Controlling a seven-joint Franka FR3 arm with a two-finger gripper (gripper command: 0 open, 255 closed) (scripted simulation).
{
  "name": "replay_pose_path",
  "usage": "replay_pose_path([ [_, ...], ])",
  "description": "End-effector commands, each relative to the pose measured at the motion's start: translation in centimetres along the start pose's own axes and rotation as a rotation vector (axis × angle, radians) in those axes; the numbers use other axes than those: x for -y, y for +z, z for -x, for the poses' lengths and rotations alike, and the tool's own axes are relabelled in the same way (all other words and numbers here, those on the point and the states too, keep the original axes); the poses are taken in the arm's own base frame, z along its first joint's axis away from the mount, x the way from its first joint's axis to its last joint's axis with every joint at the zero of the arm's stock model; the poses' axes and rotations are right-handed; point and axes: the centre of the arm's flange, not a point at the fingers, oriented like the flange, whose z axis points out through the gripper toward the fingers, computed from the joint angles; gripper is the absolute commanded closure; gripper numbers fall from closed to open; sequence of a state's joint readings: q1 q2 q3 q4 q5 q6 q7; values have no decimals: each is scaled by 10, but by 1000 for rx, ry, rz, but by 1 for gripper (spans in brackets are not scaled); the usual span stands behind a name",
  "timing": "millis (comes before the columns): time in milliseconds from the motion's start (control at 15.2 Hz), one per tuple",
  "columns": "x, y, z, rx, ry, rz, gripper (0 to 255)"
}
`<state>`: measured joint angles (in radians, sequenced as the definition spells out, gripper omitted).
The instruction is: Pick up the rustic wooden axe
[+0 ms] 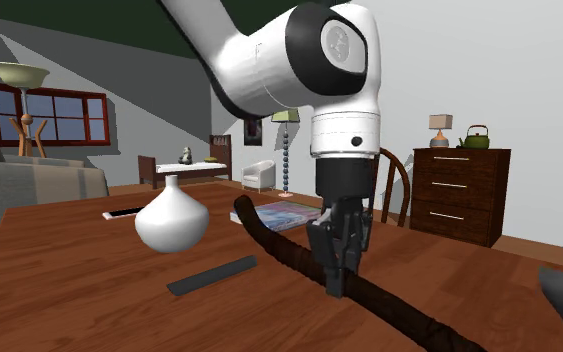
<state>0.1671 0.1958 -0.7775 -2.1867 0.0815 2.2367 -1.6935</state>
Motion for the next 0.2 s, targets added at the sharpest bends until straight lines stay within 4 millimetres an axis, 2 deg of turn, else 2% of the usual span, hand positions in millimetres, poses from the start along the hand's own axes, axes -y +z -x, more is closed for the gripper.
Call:
replay_pose_path([
  [0,1,-11,2,0,0,0,255],
  [132,1,-12,2,0,0,0,255],
])
